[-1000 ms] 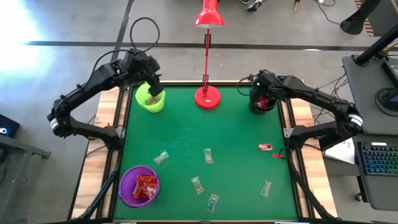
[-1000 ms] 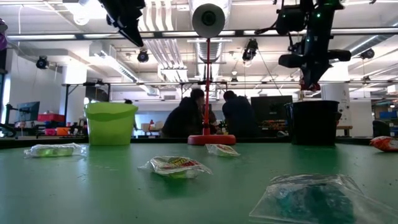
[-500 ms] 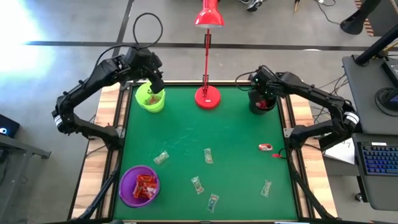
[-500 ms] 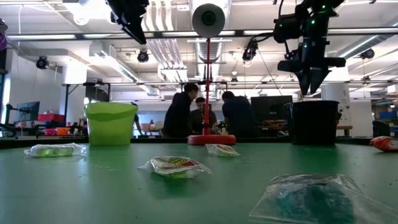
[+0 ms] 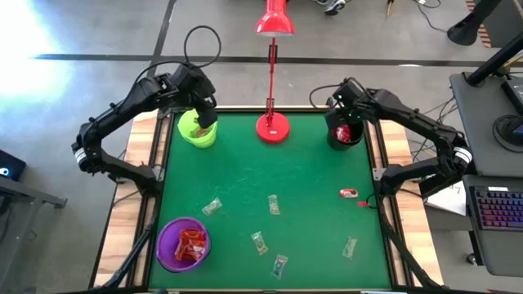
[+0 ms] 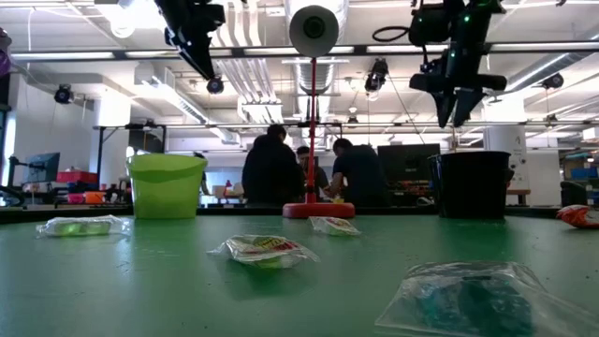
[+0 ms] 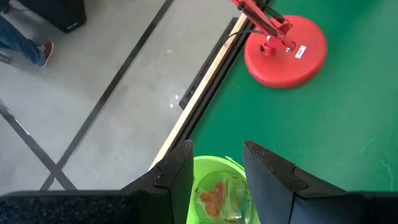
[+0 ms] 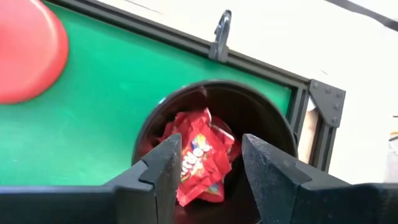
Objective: Sort candy
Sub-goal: Put the transparent candy into the green bucket
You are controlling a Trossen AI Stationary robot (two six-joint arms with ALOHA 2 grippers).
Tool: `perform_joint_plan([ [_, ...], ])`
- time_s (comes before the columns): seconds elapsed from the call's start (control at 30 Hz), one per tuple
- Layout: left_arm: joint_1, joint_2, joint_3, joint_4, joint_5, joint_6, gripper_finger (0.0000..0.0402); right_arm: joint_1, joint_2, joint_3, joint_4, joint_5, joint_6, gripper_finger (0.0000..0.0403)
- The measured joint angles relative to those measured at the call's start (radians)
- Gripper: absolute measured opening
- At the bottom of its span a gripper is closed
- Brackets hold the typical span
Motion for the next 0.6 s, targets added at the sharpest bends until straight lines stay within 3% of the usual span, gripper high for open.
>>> perform_joint_plan([
  [0.17,0.000,0.014,0.000,0.001,0.032,-0.036,0.0123,0.000,0.000,0.015,0.000,-0.009,-0.006,0.0154],
  [0.37,-0.033,0.052,0.000,0.011,0.340,-0.010,0.0123,0.000,0.000,0.014,0.006,-0.009,-0.043,0.0143],
  [0.5,-0.091,0.083,0.000,0.018,0.352,0.103,0.0123,0.000,0.000,0.014,0.006,-0.024,-0.047,0.0139],
  [0.6,-0.121,0.109,0.006,0.017,0.352,0.148,0.0123,0.000,0.000,0.014,0.006,-0.101,-0.057,0.0140],
])
